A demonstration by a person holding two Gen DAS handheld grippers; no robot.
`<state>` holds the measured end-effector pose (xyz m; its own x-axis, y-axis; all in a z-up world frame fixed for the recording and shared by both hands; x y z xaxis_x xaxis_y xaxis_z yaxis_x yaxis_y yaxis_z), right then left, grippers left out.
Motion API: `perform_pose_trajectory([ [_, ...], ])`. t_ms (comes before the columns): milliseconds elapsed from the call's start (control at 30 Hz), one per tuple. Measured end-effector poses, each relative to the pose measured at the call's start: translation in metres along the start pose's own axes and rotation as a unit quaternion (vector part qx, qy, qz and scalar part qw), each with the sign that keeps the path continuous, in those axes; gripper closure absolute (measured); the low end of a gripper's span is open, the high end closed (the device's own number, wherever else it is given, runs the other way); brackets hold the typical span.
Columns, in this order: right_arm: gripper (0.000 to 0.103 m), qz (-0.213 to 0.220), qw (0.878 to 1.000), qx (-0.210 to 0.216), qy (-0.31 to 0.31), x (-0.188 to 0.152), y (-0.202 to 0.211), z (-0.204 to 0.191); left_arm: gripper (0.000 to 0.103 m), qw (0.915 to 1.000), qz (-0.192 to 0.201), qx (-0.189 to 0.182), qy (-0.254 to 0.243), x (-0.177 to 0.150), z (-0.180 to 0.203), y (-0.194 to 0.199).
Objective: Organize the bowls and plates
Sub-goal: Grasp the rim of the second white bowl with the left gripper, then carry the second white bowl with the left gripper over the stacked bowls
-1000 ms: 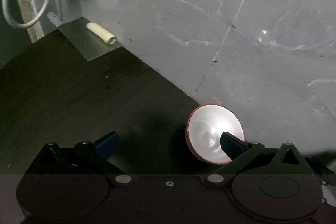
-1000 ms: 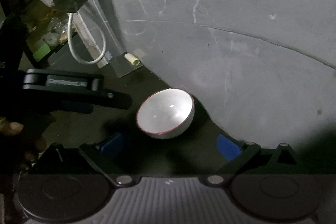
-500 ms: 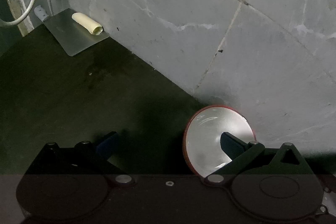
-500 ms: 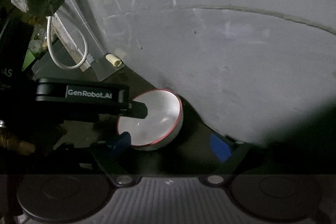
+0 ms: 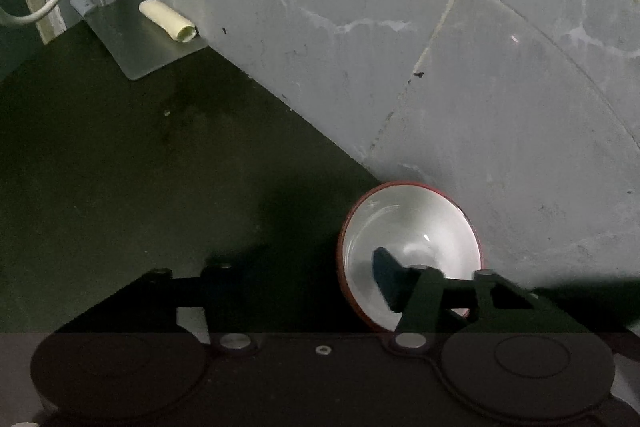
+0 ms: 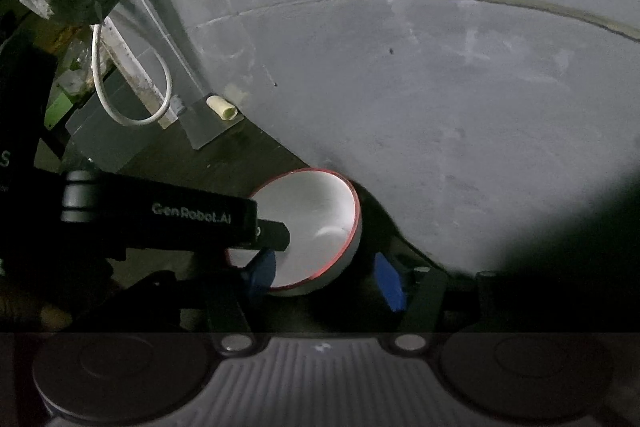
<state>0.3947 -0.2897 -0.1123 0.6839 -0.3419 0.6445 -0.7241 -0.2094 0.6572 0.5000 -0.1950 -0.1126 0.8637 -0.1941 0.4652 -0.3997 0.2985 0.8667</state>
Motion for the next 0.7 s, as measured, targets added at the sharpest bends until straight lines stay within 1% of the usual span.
perform_pose_trajectory([
  [33, 0.05, -0.001, 1.0, 0.002, 0.0, 0.0, -0.001, -0.001, 0.055, 1.0, 0.0, -0.005, 0.002, 0.0, 0.0, 0.0],
  [100, 0.058, -0.002, 1.0, 0.004, 0.001, 0.0, 0.0, -0.001, 0.067, 0.9999, 0.0, -0.015, 0.006, -0.001, 0.001, 0.001],
  [133, 0.058, -0.002, 1.0, 0.006, 0.001, 0.0, 0.0, -0.002, 0.069, 0.9998, -0.001, -0.019, 0.007, -0.001, 0.002, 0.001],
  [167, 0.058, -0.003, 1.0, 0.007, 0.001, 0.0, 0.001, -0.002, 0.075, 0.9997, -0.001, -0.021, 0.007, -0.003, 0.002, 0.001],
  [200, 0.059, -0.006, 1.0, 0.009, 0.001, 0.0, 0.001, -0.001, 0.081, 0.9997, -0.003, -0.025, 0.008, -0.004, 0.003, 0.001],
  [233, 0.061, -0.008, 1.0, 0.011, -0.002, 0.0, 0.001, -0.001, 0.083, 0.9995, -0.003, -0.03, 0.01, -0.006, 0.003, 0.001],
  [267, 0.063, -0.01, 1.0, 0.011, -0.006, 0.001, 0.002, 0.0, 0.088, 0.9993, -0.004, -0.034, 0.013, -0.008, 0.004, 0.002],
  [500, 0.072, -0.024, 0.999, 0.021, -0.007, -0.007, 0.009, 0.002, 0.089, 0.9991, 0.004, -0.035, 0.024, -0.027, 0.005, 0.015],
  [600, 0.076, -0.031, 0.999, 0.041, -0.008, -0.013, 0.015, 0.002, 0.089, 0.9986, 0.012, -0.036, 0.036, -0.038, 0.001, 0.025],
  [700, 0.076, -0.029, 0.998, 0.058, 0.002, -0.017, 0.026, -0.003, 0.089, 0.9978, 0.026, -0.036, 0.05, -0.05, -0.001, 0.04],
])
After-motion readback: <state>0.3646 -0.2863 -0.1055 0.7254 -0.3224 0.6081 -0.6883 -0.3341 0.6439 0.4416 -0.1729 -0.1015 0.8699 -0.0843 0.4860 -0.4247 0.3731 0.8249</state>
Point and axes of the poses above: each gripper's, at about its wrist camera, not at the fingertips, and y roughly against the way its jaws point, z to its right, x to its top, the point moved 8 cm from there along -y, roughly the way its jaws point
